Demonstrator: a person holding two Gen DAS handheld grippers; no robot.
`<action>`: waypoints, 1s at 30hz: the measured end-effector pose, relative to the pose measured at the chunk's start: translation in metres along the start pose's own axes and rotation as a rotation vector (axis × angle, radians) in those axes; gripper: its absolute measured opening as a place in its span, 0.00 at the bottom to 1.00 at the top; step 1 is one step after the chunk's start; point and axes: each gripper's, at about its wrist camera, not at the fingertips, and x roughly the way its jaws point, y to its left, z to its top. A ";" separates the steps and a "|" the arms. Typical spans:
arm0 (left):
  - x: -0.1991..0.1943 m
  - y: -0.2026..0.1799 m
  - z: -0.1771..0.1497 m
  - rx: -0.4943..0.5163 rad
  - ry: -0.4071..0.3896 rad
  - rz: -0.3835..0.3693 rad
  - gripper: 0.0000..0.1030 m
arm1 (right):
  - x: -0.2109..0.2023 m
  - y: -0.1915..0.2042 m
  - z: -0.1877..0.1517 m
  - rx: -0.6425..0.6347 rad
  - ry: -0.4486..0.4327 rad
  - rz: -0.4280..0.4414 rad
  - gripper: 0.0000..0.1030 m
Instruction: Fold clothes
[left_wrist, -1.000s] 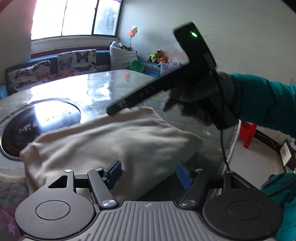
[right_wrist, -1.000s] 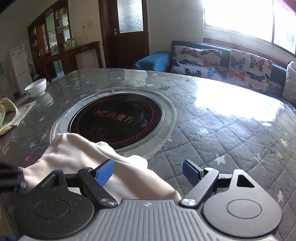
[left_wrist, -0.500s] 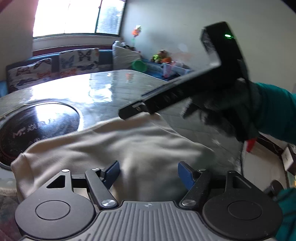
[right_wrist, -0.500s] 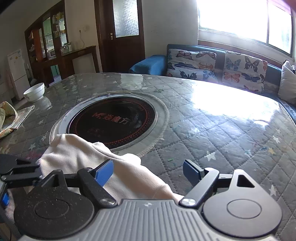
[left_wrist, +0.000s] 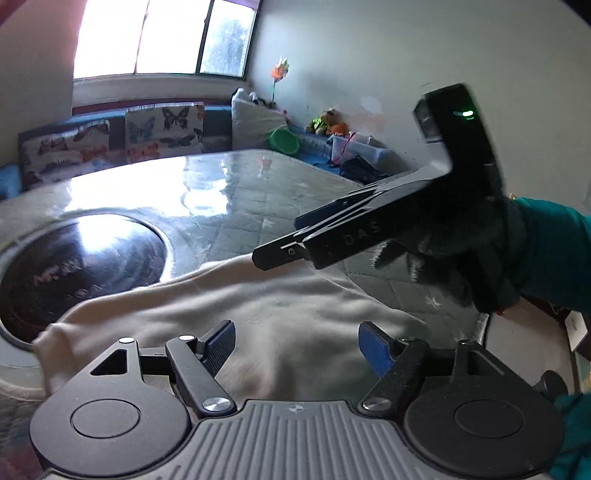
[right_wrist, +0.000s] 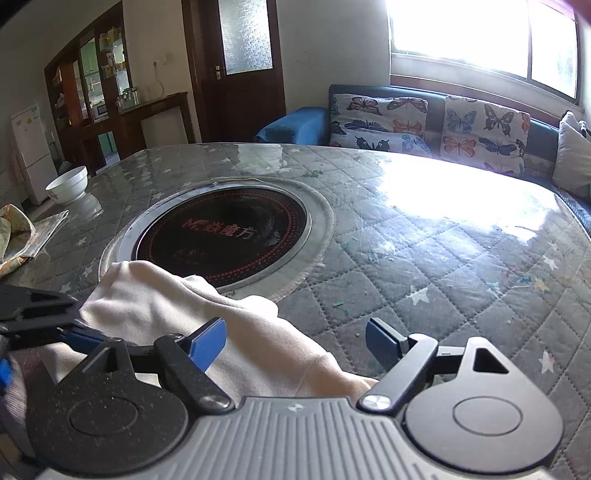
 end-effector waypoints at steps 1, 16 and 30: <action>0.004 -0.002 -0.001 0.004 0.012 -0.012 0.74 | -0.001 0.000 -0.001 0.003 -0.001 0.000 0.82; -0.023 -0.038 -0.027 0.090 0.029 -0.119 0.80 | -0.014 0.006 -0.013 -0.014 -0.005 0.012 0.82; -0.024 -0.028 -0.036 0.059 0.078 -0.066 0.83 | -0.022 0.035 -0.042 -0.159 0.060 0.023 0.83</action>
